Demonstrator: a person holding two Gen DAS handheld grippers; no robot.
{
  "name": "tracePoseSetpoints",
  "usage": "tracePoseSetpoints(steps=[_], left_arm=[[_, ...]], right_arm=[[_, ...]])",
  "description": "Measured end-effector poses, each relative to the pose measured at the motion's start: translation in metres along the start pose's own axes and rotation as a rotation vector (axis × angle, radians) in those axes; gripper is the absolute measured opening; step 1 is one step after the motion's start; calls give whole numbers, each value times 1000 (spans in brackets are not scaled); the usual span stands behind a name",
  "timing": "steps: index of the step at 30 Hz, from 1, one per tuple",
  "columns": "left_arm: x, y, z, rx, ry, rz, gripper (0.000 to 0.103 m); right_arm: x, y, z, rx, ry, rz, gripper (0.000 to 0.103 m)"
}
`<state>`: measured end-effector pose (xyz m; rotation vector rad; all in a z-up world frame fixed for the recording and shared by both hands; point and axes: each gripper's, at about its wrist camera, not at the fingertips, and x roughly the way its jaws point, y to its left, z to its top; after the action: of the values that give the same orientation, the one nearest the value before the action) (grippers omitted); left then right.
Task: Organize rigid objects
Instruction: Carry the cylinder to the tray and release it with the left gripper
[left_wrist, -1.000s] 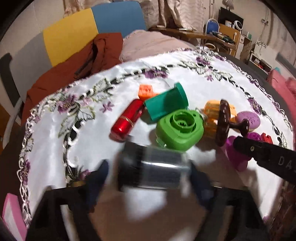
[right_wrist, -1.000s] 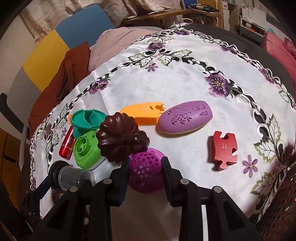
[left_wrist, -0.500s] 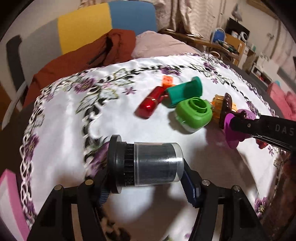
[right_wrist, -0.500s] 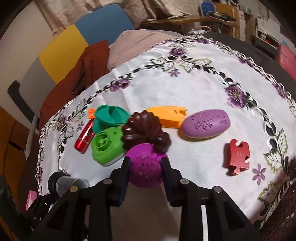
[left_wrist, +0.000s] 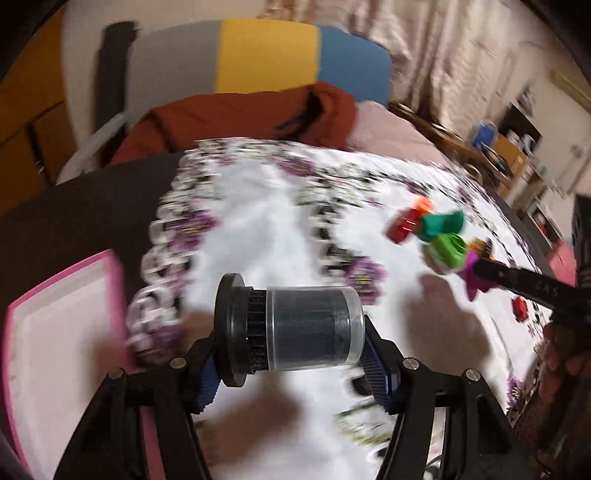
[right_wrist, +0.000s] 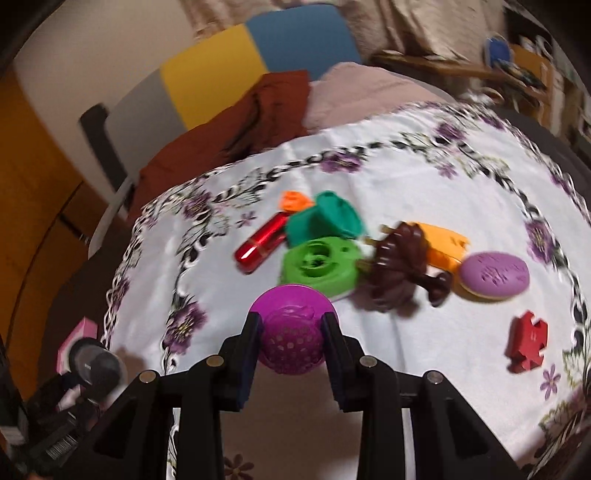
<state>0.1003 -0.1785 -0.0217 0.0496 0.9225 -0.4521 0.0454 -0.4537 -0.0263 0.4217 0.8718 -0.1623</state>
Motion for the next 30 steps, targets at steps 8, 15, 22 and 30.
tracePoseSetpoints(steps=[8,15,22,30], left_arm=[[-16,105,-10,-183,-21,151,64],[-8,181,-18,-298,-5,297,64],[-4,222,-16,-308,3,476,80],[-37,226,-30,-380,-90,468,103]], right_arm=[[0,22,-5,-107,-7,37,33],[3,15,-6,-73,12,41,33],[6,12,-5,-65,18,17,33],[8,15,-6,-86,20,-7,33]])
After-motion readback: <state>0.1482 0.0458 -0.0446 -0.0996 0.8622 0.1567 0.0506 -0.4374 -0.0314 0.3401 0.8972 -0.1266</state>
